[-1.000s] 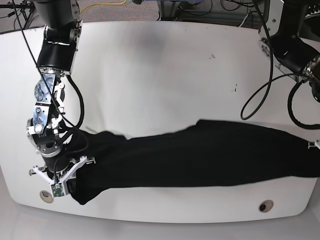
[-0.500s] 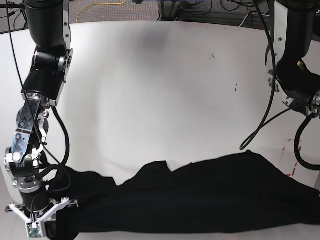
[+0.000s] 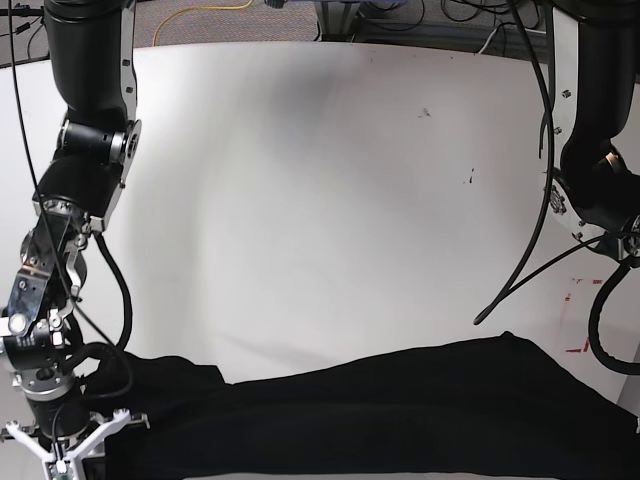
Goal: Fold the T-shirt properly
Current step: 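Lift the shirt with both grippers and drag it across the table, then lower the shirt edge held by both grippers onto the table, then move the right gripper along the shirt edge and regrasp it, then lift the shirt with both grippers and pull it toward the robot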
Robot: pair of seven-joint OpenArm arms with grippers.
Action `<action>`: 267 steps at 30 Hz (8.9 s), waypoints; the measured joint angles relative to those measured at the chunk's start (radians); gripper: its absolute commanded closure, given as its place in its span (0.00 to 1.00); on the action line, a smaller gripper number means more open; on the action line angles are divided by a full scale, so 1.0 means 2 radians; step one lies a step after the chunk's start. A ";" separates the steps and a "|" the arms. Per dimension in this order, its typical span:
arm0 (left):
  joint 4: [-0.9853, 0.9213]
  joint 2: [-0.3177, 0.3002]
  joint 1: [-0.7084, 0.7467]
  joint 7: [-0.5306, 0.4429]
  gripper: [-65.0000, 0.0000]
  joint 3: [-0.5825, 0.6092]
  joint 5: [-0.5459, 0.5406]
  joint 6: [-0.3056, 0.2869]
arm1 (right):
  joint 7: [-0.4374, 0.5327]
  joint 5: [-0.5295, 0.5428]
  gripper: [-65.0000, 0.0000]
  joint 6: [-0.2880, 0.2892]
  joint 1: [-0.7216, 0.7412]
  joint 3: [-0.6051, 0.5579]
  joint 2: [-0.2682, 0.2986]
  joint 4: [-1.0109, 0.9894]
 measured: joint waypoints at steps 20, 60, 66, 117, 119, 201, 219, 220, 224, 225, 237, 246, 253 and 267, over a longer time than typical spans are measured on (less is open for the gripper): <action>0.041 0.009 0.266 0.008 1.00 -0.071 -0.002 -0.030 | -0.001 0.004 1.00 0.005 -0.314 0.087 -0.069 0.086; 0.037 0.010 0.603 -0.027 1.00 -0.183 -0.004 -0.079 | 0.076 0.000 1.00 0.001 -0.579 0.110 -0.156 0.096; 0.037 0.011 0.619 -0.039 1.00 -0.187 -0.004 -0.079 | 0.079 0.000 1.00 0.001 -0.595 0.111 -0.156 0.096; 0.037 0.011 0.633 -0.041 1.00 -0.186 -0.004 -0.079 | 0.040 -0.009 0.28 -0.002 -0.488 0.027 -0.160 0.110; 0.037 0.012 0.634 -0.041 1.00 -0.186 -0.004 -0.079 | 0.027 -0.008 0.28 0.000 -0.460 0.016 -0.155 0.099; 0.037 0.012 0.632 -0.041 1.00 -0.185 -0.004 -0.079 | 0.122 0.000 0.97 -0.003 -0.246 -0.103 -0.179 -0.269; 0.036 0.013 0.603 -0.040 1.00 -0.185 -0.006 -0.079 | 0.011 -0.007 1.00 -0.003 -0.308 -0.102 -0.168 -0.056; 0.037 0.013 0.600 -0.040 1.00 -0.185 -0.006 -0.079 | 0.009 -0.008 1.00 -0.002 -0.311 -0.102 -0.165 -0.039; 0.037 0.012 0.587 -0.039 1.00 -0.186 -0.005 -0.079 | -0.006 -0.006 1.00 -0.001 -0.328 -0.103 -0.159 0.032; 0.037 0.012 0.583 -0.039 1.00 -0.185 -0.005 -0.079 | -0.009 -0.005 1.00 0.000 -0.332 -0.103 -0.157 0.042; 0.037 0.051 0.521 -0.037 1.00 -0.186 -0.001 -0.079 | -0.017 -0.002 1.00 0.001 -0.348 -0.065 -0.109 0.095; 0.037 0.071 0.450 -0.036 1.00 -0.154 0.006 -0.078 | -0.013 0.004 1.00 0.003 -0.311 -0.069 -0.079 0.099; 0.037 0.074 0.390 -0.033 1.00 -0.097 0.002 -0.033 | -0.017 0.003 1.00 0.002 -0.265 -0.068 -0.044 0.099; 0.041 0.058 0.226 -0.026 1.00 -0.054 0.000 0.059 | -0.039 0.040 1.00 0.028 -0.115 -0.069 0.029 0.092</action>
